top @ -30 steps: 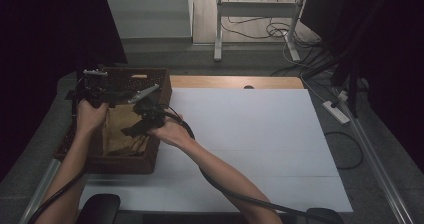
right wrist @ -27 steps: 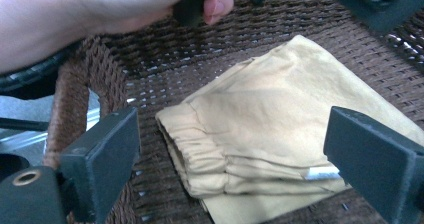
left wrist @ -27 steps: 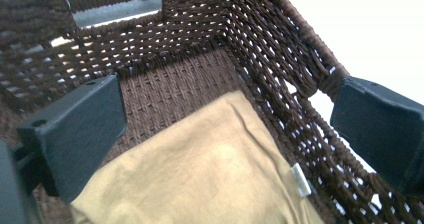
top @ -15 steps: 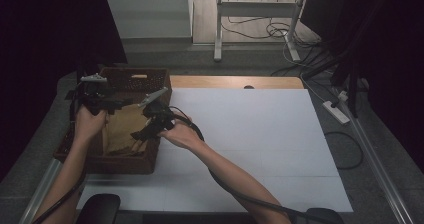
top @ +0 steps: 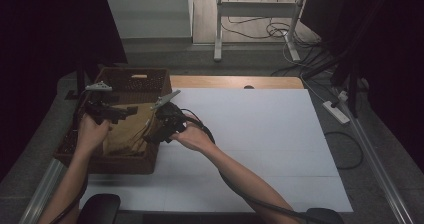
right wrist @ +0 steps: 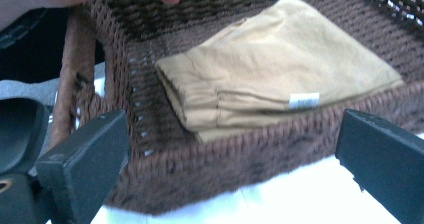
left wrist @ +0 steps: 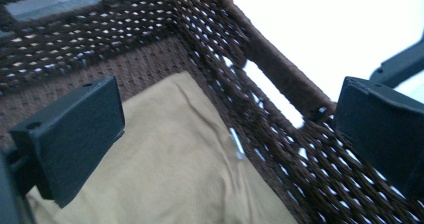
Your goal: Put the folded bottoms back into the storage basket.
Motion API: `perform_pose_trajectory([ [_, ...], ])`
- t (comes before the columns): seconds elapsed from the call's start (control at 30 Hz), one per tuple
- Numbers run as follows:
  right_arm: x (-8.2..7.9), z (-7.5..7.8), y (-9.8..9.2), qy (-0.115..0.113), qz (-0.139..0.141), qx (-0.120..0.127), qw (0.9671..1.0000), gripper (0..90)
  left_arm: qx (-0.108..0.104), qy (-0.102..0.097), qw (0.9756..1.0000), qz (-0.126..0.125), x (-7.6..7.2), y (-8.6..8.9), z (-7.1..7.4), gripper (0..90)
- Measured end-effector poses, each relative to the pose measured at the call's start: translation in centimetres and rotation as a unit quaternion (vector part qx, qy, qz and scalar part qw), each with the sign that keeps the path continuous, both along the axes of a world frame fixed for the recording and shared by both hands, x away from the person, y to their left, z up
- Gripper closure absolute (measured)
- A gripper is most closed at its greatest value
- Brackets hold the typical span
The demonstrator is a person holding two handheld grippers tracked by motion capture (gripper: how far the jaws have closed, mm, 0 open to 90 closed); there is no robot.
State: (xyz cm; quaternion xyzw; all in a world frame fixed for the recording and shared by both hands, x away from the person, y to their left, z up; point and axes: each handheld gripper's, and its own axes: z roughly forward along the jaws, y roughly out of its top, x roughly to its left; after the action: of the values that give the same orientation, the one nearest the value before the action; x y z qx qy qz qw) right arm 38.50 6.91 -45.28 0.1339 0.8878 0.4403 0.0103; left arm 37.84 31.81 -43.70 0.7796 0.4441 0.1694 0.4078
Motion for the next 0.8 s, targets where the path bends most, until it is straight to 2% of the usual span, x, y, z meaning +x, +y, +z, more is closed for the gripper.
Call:
perform_pose_trajectory([
  [0.13, -0.2, -0.1, -1.0, -0.006, -0.001, -0.007, 1.0, 1.7, 0.0, 0.003, 1.0, -0.006, -0.7, -0.7, -0.1, 0.0],
  [0.3, -0.6, -0.3, -2.3, -0.007, -0.001, -0.014, 0.9999, 1.7, 0.019, 0.001, 0.9998, -0.008, -1.4, -1.3, -0.7, 0.0],
  [0.4, -0.7, -0.4, -3.1, -0.002, -0.005, -0.014, 0.9999, 1.6, 0.015, 0.002, 0.9999, -0.008, -1.7, -1.5, -1.0, 0.0],
  [0.5, -0.8, -0.6, -3.9, 0.0, -0.009, -0.011, 0.9999, 1.6, 0.03, 0.003, 0.9995, -0.007, -2.0, -1.7, -1.1, 0.0],
  [0.67, -1.0, -0.8, -5.2, 0.008, -0.022, -0.007, 0.9997, 0.9, 0.022, 0.001, 0.9997, -0.009, -2.5, -2.0, -0.8, 0.0],
  [0.8, -1.2, -0.9, -6.3, 0.009, -0.03, -0.011, 0.9994, 1.0, -0.002, 0.009, 0.9998, -0.015, -2.9, -2.0, -0.6, 0.0],
])
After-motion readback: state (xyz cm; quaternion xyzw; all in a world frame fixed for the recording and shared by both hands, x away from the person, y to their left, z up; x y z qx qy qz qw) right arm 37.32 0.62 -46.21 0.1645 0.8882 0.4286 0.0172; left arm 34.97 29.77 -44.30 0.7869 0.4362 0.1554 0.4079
